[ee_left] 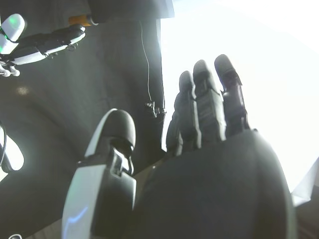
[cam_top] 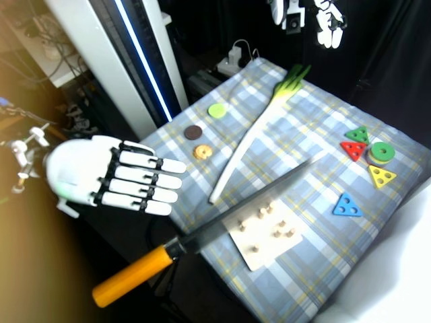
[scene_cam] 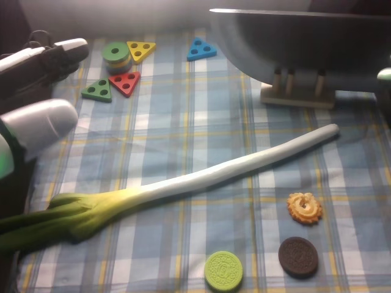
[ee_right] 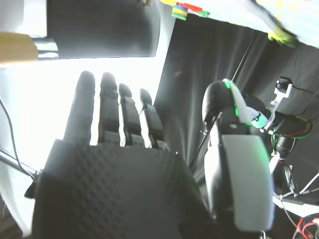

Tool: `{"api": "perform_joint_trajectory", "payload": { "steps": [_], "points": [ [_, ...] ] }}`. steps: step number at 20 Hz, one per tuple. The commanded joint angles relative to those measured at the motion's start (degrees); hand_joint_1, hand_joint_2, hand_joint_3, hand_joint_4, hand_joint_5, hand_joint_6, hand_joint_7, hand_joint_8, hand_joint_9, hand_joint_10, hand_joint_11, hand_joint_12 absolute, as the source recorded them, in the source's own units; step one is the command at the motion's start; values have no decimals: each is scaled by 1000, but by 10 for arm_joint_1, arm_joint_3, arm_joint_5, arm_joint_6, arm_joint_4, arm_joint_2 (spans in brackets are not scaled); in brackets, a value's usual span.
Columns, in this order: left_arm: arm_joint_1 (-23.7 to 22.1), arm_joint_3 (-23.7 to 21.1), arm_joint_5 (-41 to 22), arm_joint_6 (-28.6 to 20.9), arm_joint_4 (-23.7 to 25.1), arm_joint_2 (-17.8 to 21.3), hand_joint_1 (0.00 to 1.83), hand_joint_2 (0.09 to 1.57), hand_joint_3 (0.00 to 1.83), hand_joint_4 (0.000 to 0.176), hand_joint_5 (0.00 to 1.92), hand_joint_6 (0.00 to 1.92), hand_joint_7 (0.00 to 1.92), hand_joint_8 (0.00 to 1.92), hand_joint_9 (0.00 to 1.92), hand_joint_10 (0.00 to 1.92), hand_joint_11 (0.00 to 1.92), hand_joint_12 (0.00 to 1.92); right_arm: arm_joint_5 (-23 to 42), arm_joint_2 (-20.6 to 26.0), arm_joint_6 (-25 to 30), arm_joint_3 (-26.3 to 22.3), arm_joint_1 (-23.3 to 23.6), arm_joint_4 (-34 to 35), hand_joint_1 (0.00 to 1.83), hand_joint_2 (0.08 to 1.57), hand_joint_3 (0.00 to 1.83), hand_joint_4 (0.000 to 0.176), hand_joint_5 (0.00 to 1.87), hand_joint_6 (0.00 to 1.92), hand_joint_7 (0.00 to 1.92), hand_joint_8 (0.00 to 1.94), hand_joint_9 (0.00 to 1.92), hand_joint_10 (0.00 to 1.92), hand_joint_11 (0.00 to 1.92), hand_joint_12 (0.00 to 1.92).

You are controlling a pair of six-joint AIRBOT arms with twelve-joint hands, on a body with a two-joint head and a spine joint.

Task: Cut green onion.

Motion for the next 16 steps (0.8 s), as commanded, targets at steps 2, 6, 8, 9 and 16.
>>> {"api": "perform_joint_trajectory", "payload": {
  "steps": [2, 6, 8, 9, 16],
  "points": [
    [-6, 3, -70, -5, -2, -3, 29, 1302, 4, 82, 244, 1, 288, 2, 273, 7, 0, 738, 77, 0, -5, 4, 14, 13, 782, 975, 0, 54, 259, 0, 184, 0, 165, 1, 12, 387],
    [-6, 3, -69, -6, -3, -4, 6, 1297, 1, 113, 237, 2, 261, 2, 256, 1, 0, 666, 91, -1, -38, 18, 35, 68, 848, 853, 0, 175, 1, 0, 0, 0, 0, 0, 0, 2],
    [-6, 4, -68, -8, -3, -6, 17, 1296, 0, 112, 234, 0, 265, 0, 263, 1, 0, 713, 91, -5, -41, 33, 39, 103, 798, 783, 0, 176, 0, 0, 0, 0, 0, 0, 0, 0],
    [-6, 5, -66, -9, -3, -6, 17, 1298, 0, 106, 237, 2, 268, 2, 268, 3, 0, 717, 87, -5, -41, 41, 40, 118, 762, 778, 0, 176, 0, 0, 0, 0, 0, 0, 0, 0],
    [-7, 7, -57, -19, -4, -9, 67, 1301, 1, 90, 261, 5, 362, 12, 335, 13, 0, 757, -40, -13, -41, 105, 105, 134, 973, 876, 0, 176, 0, 0, 0, 0, 0, 0, 0, 0]
  ]
}}
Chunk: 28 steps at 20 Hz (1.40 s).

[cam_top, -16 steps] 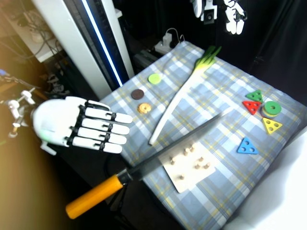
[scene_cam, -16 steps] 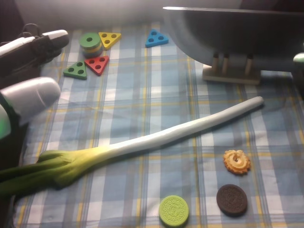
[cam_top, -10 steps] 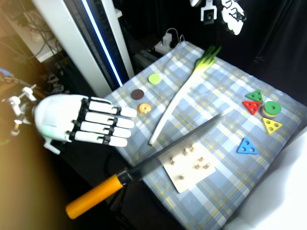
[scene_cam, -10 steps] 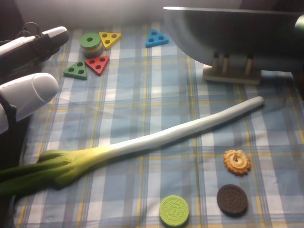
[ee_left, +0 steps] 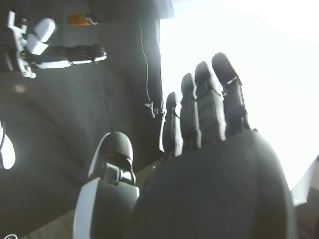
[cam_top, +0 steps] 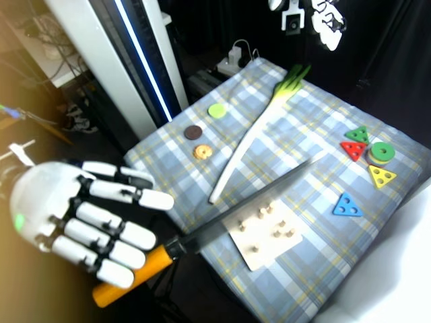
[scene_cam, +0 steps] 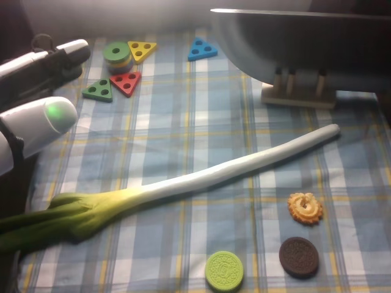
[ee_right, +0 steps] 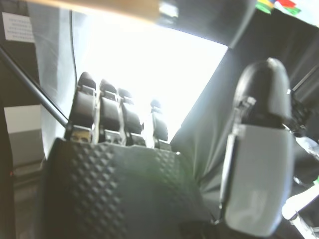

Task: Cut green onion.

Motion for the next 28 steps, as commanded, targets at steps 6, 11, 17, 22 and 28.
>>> {"api": "perform_joint_trajectory", "payload": {
  "steps": [6, 11, 17, 22, 28],
  "points": [
    [-6, 5, -70, -12, 1, -2, 48, 1318, 2, 95, 247, 1, 385, 5, 333, 2, 0, 736, -71, -19, -48, 40, 74, 13, 1019, 874, 0, 176, 0, 0, 0, 0, 0, 0, 0, 0],
    [-6, 10, -69, -22, 1, -7, 74, 1333, 3, 86, 258, 1, 393, 2, 338, 0, 0, 733, -166, -43, -70, 83, 126, -3, 1072, 887, 1, 176, 0, 0, 0, 0, 0, 0, 0, 0],
    [-6, 16, -68, -36, 4, -11, 141, 1347, 3, 66, 304, 8, 408, 3, 332, 1, 0, 719, -188, -61, -72, 102, 136, -2, 1130, 922, 3, 176, 0, 0, 89, 5, 65, 9, 74, 47],
    [-6, 16, -69, -39, 4, -11, 203, 1374, 4, 53, 353, 3, 399, 0, 329, 1, 0, 690, -189, -70, -72, 108, 136, 1, 1009, 945, 1, 29, 550, 15, 704, 10, 602, 5, 174, 642],
    [-6, 18, -68, -42, 4, -13, 255, 1395, 5, 39, 351, 5, 380, 4, 313, 5, 0, 603, -190, -79, -72, 114, 136, 6, 1017, 1110, 0, 112, 970, 777, 1103, 61, 1109, 148, 666, 1272]
  ]
}}
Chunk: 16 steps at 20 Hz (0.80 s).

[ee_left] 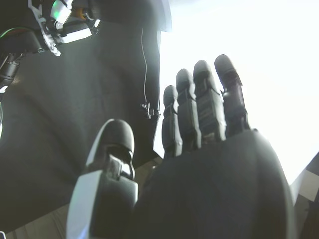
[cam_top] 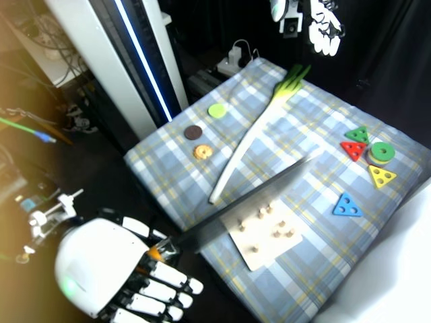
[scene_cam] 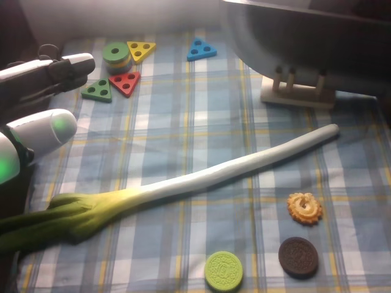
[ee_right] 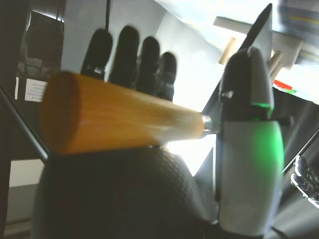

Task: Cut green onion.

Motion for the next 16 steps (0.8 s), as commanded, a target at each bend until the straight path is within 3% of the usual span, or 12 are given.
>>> {"api": "perform_joint_trajectory", "payload": {
  "steps": [1, 2, 3, 4, 5, 7, 8, 9, 11, 12, 14, 16],
  "points": [
    [-6, 5, -71, -11, -1, -6, 256, 1396, 5, 43, 344, 2, 380, 4, 311, 4, 0, 603, 66, 3, 0, 6, 8, 7, 1015, 1146, 0, 98, 915, 1035, 1102, 181, 952, 626, 638, 1416],
    [-6, 6, -70, -14, -1, -7, 273, 1391, 1, 43, 358, 3, 389, 3, 322, 5, 0, 646, 66, 2, 0, 7, 10, 7, 1002, 1153, 0, 119, 896, 1110, 1018, 589, 894, 1007, 687, 1493],
    [-6, 7, -69, -15, -1, -8, 258, 1394, 2, 45, 351, 2, 391, 2, 324, 4, 0, 667, 67, 2, 0, 7, 11, 7, 985, 1181, 0, 107, 850, 1198, 960, 945, 929, 1299, 791, 1610],
    [-6, 7, -68, -15, -1, -8, 268, 1388, 0, 48, 362, 3, 412, 4, 342, 6, 0, 728, 67, 2, 0, 8, 13, 8, 958, 1201, 0, 124, 814, 1264, 915, 1195, 928, 1487, 788, 1757],
    [-6, 7, -68, -15, -1, -8, 248, 1392, 1, 50, 360, 1, 411, 2, 345, 5, 0, 747, 67, 2, 0, 9, 15, 8, 765, 1255, 7, 0, 812, 1209, 928, 1473, 987, 1728, 894, 1888],
    [-6, 7, -68, -15, -1, -9, 212, 1400, 4, 55, 348, 4, 418, 1, 345, 2, 0, 737, 67, 2, -1, 10, 21, 8, 578, 1321, 4, 5, 682, 1826, 980, 1905, 1160, 1913, 1211, 1920],
    [-6, 7, -68, -15, -1, -9, 227, 1396, 1, 51, 357, 5, 432, 4, 355, 4, 0, 764, 67, 2, -5, 10, 24, 8, 498, 1362, 4, 79, 720, 1902, 1049, 1934, 1236, 1919, 1321, 1921],
    [-6, 8, -67, -16, -1, -10, 206, 1399, 2, 51, 358, 4, 435, 3, 357, 4, 0, 765, 67, 2, -10, 10, 29, 8, 501, 1382, 6, 97, 766, 1917, 1065, 1940, 1245, 1921, 1338, 1921],
    [-6, 8, -66, -16, -1, -11, 205, 1397, 1, 56, 346, 1, 428, 2, 364, 3, 0, 757, 67, 2, -20, 10, 40, 7, 457, 1409, 6, 93, 784, 1921, 1058, 1941, 1202, 1921, 1308, 1921],
    [-6, 8, -65, -16, -1, -11, 216, 1395, 0, 56, 346, 1, 428, 2, 363, 2, 0, 749, 67, 3, -25, 9, 44, 7, 424, 1415, 1, 139, 822, 1921, 1077, 1941, 1204, 1921, 1298, 1921],
    [-6, 8, -65, -16, -1, -11, 219, 1394, 0, 61, 335, 2, 423, 1, 365, 2, 0, 725, 67, 4, -41, 7, 54, 7, 452, 1402, 0, 173, 957, 1921, 1186, 1941, 1284, 1921, 1355, 1921],
    [-6, 9, -65, -17, -1, -11, 190, 1400, 1, 55, 348, 4, 414, 1, 362, 0, 0, 749, 66, 7, -57, 2, 63, 7, 394, 1407, 0, 169, 1007, 1921, 1202, 1941, 1295, 1921, 1356, 1921]
  ]
}}
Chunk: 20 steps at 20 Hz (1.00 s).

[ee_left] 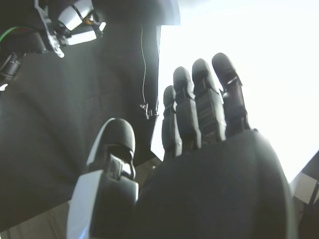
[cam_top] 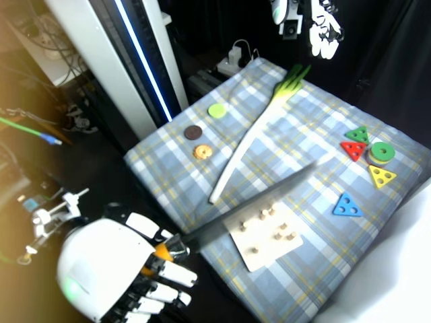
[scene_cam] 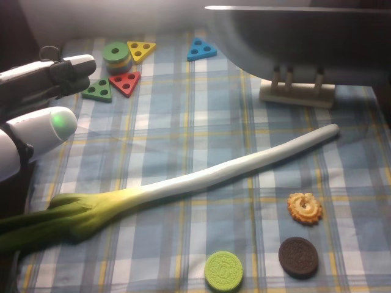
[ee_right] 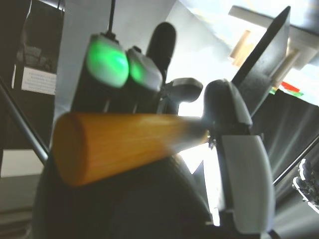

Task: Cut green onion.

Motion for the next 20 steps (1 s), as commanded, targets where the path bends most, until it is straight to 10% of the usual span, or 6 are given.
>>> {"api": "perform_joint_trajectory", "payload": {
  "steps": [1, 3, 5, 10, 18, 20],
  "points": [
    [-6, 3, -69, -7, -1, -3, 153, 1408, 4, 55, 344, 1, 408, 1, 355, 2, 0, 719, 81, 10, -1, 0, 12, 15, 375, 1423, 6, 163, 921, 1921, 1106, 1941, 1193, 1921, 1260, 1921],
    [-6, 3, -69, -8, -1, -3, 168, 1405, 1, 47, 364, 3, 417, 2, 372, 5, 0, 767, 81, 11, -3, 0, 16, 15, 364, 1424, 3, 154, 800, 1921, 1044, 1941, 1200, 1921, 1286, 1921],
    [-6, 3, -69, -8, -1, -4, 110, 1411, 1, 63, 329, 3, 393, 1, 332, 1, 0, 624, 87, 15, -3, -2, 20, 15, 463, 1482, 8, 96, 906, 1921, 1214, 1941, 1389, 1921, 1457, 1921],
    [-6, 4, -63, -8, 3, -4, 150, 1416, 1, 48, 387, 2, 399, 1, 351, 2, 0, 627, 125, 31, -3, -19, 23, 14, 349, 1506, 8, 145, 1078, 1921, 1361, 1941, 1500, 1921, 1547, 1921],
    [-18, 7, -32, -8, 34, -3, 241, 1398, 0, 23, 428, 12, 468, 11, 406, 11, 0, 875, 209, 57, -2, -69, 23, -18, 355, 1486, 0, 141, 1063, 1921, 1367, 1941, 1542, 1921, 1598, 1921],
    [-40, 9, 1, 0, 59, -3, 10, 1417, 5, 15, 386, 3, 432, 5, 365, 4, 0, 747, 236, 55, 10, -85, 23, -32, 424, 1464, 0, 136, 1025, 1921, 1322, 1941, 1499, 1921, 1552, 1921]
  ]
}}
